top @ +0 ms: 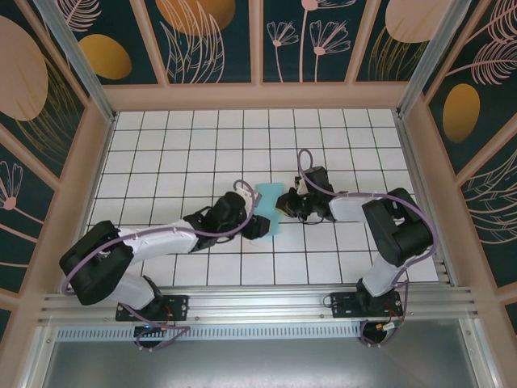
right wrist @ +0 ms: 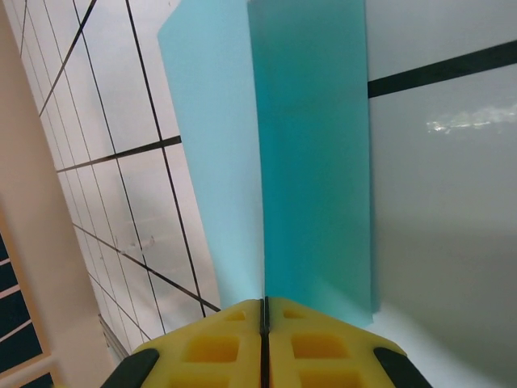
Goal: Fold a paper plane with a square sheet of paper (pick it up from the middle)
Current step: Third fold the triangle at the center of the table.
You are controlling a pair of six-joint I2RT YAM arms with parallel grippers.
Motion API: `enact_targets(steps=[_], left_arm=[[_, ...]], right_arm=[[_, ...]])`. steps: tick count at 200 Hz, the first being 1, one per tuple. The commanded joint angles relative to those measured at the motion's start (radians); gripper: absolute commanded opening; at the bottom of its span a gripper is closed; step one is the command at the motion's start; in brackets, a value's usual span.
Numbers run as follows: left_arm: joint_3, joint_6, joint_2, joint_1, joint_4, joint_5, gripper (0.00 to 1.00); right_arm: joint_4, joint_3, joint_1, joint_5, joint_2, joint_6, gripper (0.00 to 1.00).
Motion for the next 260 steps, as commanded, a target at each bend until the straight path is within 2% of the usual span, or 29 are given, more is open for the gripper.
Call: enact_targets(steps=[1,29,83,130,152,165,230,260], left_arm=[[0.013,0.096,0.018,-0.069,-0.03,-0.147,0.54],[0.041,0.14,0.058,-0.138,-0.038,-0.257,0.6],[0.112,0.222,0.144,-0.207,-0.083,-0.346,0.67],[0.15,0.258,0.202,-0.239,-0.137,-0.431,0.7],[0.15,0.249,0.207,-0.239,-0.149,-0.484,0.66],[0.147,0.248,0.199,-0.239,-0.148,-0.493,0.61],[0.134,0.261,0.17,-0.24,-0.137,-0.476,0.16],[0.129,0.268,0.153,-0.239,-0.132,-0.492,0.03]], right_arm=[[0.029,0.012,0.012,0.022,-0.002,0.03,0.11],[0.009,0.028,0.013,0.017,0.008,0.019,0.11],[-0.021,0.052,0.012,0.013,0.021,-0.004,0.11],[-0.021,0.059,0.013,0.008,0.03,-0.01,0.11],[-0.033,0.062,0.012,0.012,0.032,-0.019,0.12],[-0.04,0.064,0.012,0.016,0.032,-0.026,0.12],[-0.093,0.077,0.009,0.036,0.032,-0.07,0.12],[-0.104,0.081,0.007,0.034,0.029,-0.084,0.12]])
